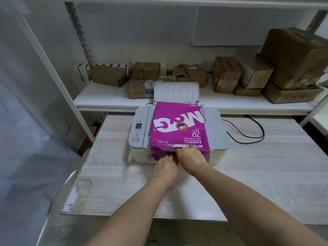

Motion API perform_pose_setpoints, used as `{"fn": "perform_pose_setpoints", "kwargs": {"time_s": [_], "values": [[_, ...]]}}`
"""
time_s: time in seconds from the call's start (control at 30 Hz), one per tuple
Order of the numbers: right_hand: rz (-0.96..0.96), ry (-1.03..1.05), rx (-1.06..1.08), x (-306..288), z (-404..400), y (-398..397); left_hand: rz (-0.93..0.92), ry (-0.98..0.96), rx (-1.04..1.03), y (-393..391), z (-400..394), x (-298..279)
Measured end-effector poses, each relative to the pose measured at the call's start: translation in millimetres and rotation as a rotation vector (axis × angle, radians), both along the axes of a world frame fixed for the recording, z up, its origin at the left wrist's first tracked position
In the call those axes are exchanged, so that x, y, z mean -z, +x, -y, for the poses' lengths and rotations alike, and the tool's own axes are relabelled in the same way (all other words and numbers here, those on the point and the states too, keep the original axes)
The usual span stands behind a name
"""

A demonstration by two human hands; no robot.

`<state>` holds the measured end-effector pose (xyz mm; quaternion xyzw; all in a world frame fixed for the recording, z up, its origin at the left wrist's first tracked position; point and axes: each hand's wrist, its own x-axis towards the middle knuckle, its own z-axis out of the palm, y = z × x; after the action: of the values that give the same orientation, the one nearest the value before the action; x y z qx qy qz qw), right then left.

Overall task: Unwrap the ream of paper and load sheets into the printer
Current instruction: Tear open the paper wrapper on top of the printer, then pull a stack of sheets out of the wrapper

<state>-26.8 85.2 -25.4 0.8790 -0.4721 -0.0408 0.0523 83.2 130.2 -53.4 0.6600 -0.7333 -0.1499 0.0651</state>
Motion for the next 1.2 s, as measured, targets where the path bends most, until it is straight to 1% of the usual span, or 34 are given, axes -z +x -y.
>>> {"fn": "perform_pose_setpoints", "kwargs": {"time_s": [0.07, 0.17, 0.33, 0.4, 0.5, 0.57, 0.6, 0.63, 0.7, 0.73, 0.83, 0.9, 0.93, 1.03, 1.1, 1.2], "values": [[0.013, -0.035, -0.040, 1, -8, -1, -0.004, 0.012, -0.053, -3, -3, -7], [-0.008, -0.120, -0.118, 2, -19, 1, 0.049, 0.041, -0.094, -7, -7, -12], [0.088, -0.308, -0.171, -1, -36, -10, 0.068, 0.092, -0.089, -10, -9, -14], [0.156, -0.384, -0.180, -3, -43, -16, 0.113, 0.102, -0.060, -10, -9, -12], [0.226, -0.473, -0.209, -11, -51, -22, 0.254, 0.091, 0.044, -9, -7, -7], [0.266, -0.514, -0.209, -25, -52, -23, 0.280, 0.083, 0.071, -10, -3, -5], [0.278, -0.531, -0.199, -33, -51, -24, 0.262, 0.068, 0.072, -11, -1, -4], [0.282, -0.536, -0.177, -42, -50, -24, 0.198, 0.048, 0.042, -12, 0, -4], [0.276, -0.547, -0.122, -62, -48, -26, -0.040, -0.012, -0.082, -16, -2, -12], [0.276, -0.565, -0.100, -71, -45, -27, -0.115, -0.041, -0.140, -18, -3, -18], [0.284, -0.629, -0.081, -102, -47, -29, -0.214, -0.099, -0.294, -21, -6, -42], [0.307, -0.677, -0.114, -118, -48, -31, -0.350, -0.090, -0.373, -23, -7, -54], [0.319, -0.688, -0.123, -126, -50, -32, -0.452, -0.066, -0.408, -22, -8, -57], [0.384, -0.718, -0.143, -146, -51, -35, -0.909, 0.049, -0.598, -24, -8, -72], [0.409, -0.728, -0.124, -163, -53, -37, -1.180, 0.136, -0.720, -27, -12, -88], [0.442, -0.753, -0.127, -190, -57, -44, -1.523, 0.145, -0.791, -25, -19, -109]]}}
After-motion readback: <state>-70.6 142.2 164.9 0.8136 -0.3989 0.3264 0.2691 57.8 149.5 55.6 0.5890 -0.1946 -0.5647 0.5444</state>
